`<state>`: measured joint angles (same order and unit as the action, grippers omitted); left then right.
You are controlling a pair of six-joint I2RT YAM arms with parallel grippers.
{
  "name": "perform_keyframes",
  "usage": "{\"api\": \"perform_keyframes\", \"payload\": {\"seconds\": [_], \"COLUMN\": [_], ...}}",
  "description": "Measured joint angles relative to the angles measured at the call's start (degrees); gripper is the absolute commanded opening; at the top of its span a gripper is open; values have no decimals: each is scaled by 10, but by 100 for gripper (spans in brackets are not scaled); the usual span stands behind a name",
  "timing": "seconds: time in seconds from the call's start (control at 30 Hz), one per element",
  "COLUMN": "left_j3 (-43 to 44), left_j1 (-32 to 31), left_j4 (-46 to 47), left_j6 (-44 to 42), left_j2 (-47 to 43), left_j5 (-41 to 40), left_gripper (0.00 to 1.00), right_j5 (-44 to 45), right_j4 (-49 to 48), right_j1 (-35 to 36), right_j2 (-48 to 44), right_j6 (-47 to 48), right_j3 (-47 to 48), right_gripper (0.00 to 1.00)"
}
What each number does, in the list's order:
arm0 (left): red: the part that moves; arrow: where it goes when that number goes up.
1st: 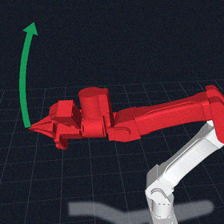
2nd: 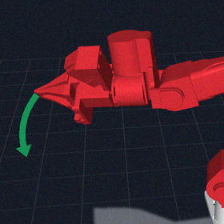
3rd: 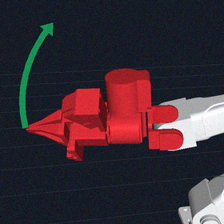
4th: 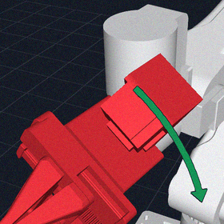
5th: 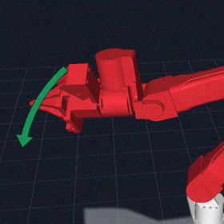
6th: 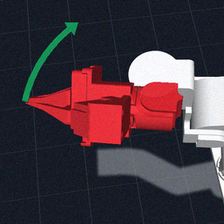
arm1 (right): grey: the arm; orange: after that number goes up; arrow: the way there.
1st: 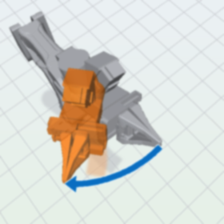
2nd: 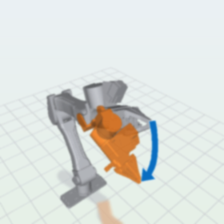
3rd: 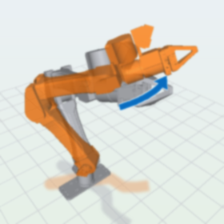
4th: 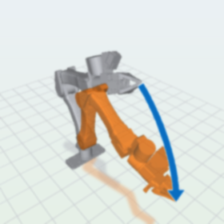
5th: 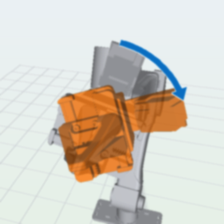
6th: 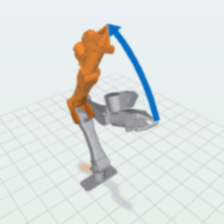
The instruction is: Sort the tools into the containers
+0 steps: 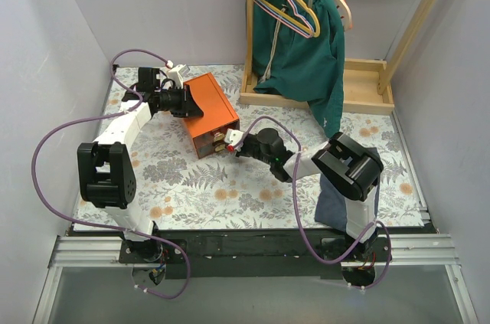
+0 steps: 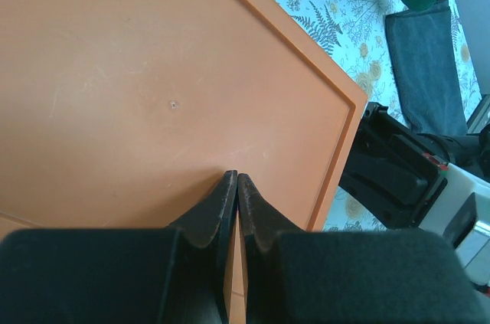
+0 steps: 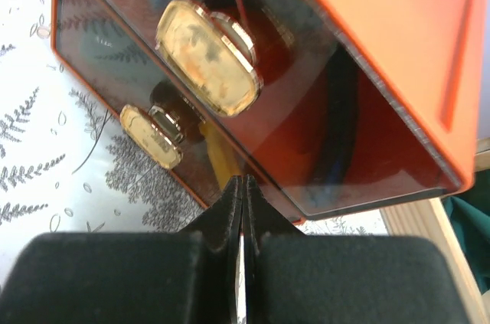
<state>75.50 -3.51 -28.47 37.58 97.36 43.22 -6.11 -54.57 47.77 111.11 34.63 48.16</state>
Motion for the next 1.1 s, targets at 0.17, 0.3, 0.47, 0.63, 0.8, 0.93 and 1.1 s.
{"api": "perform_keyframes", "payload": {"seconds": [0.17,0.3,0.47,0.63,0.8,0.93,1.1], "left_j3": [1,23,85,99,29,-77,-209], "left_j1": [-2,-4,-5,-4,-2,28,111], "left_j4": [-2,-32,-50,-45,-33,-28,-28], "left_j6": [-4,-6,-3,-8,-8,7,59], "left_j2": [-4,-5,-10,-65,-153,-213,-262], "left_j5": [-3,-11,-21,-38,-59,-72,-110], "left_gripper": [9,20,40,81,98,98,98], "right_j5": [19,64,82,14,9,80,125], "right_j4": [-8,21,161,431,634,754,805], "right_j1": [7,9,2,-17,-35,-39,-61], "right_j2": [-3,-62,-209,-250,-278,-285,-368], "right_j6": [-1,18,11,-58,-123,-156,-170], "right_j3": [0,-21,-23,90,104,132,108], "right_gripper": [1,1,54,77,86,87,85]}}
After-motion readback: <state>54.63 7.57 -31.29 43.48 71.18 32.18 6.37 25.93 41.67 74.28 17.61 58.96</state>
